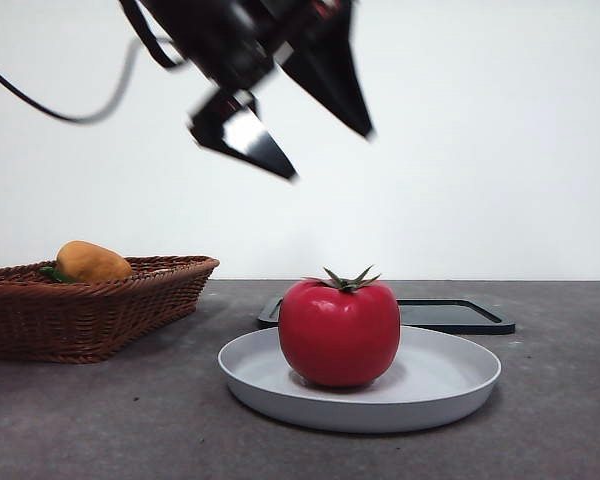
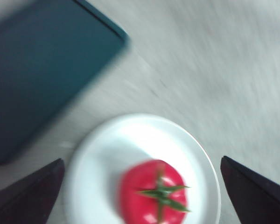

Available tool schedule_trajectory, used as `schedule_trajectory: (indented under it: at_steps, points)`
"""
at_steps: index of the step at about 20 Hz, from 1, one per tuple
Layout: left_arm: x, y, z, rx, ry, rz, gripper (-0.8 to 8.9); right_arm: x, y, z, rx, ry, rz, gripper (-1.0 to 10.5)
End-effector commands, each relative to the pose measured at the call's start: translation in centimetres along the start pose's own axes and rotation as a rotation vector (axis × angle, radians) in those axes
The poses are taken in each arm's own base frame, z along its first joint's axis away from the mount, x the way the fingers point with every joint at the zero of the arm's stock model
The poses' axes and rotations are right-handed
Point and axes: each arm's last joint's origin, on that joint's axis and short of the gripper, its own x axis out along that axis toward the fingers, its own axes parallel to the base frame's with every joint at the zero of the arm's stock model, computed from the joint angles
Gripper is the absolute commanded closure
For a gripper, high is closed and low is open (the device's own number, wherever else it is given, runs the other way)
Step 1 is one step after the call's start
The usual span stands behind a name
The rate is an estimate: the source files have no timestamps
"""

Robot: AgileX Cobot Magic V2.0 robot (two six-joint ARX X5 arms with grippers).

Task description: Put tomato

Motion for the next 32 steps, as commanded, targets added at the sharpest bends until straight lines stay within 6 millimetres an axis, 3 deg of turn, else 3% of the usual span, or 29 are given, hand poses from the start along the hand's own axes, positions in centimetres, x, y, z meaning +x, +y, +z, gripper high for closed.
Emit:
schedule_trajectory:
  at_steps: [1,8,12,21,28,32]
  points:
    - [-3.7,0.8,1.1,-0.047,-0.087,0.053,2.73,-0.2,0.2,0.4,-0.014,-0.012,0.003,4.5]
    - [-14.9,4.2,-1.2,-0.179,-0.177,0.273,2.73,-0.2,0.2,0.4,-0.015,-0.013,0.003,4.5]
    - [-19.0,3.7,-3.2,-0.251,-0.195,0.232,2.73,-0.2,0.2,0.6,-0.022,-0.026,-0.001,4.5]
    - [-21.1,-1.3,-6.8,-0.276,0.011,-0.003,2.82,-0.2,0.2,0.6,-0.023,-0.029,0.000,4.5]
    - [-21.4,-1.9,-7.0,-0.259,0.014,-0.014,2.82,0.2,0.1,0.8,-0.010,-0.016,0.022,4.5]
    - [-21.4,-1.9,-6.8,-0.249,0.000,-0.009,2.82,2.4,0.1,1.7,-0.013,0.031,0.067,4.5]
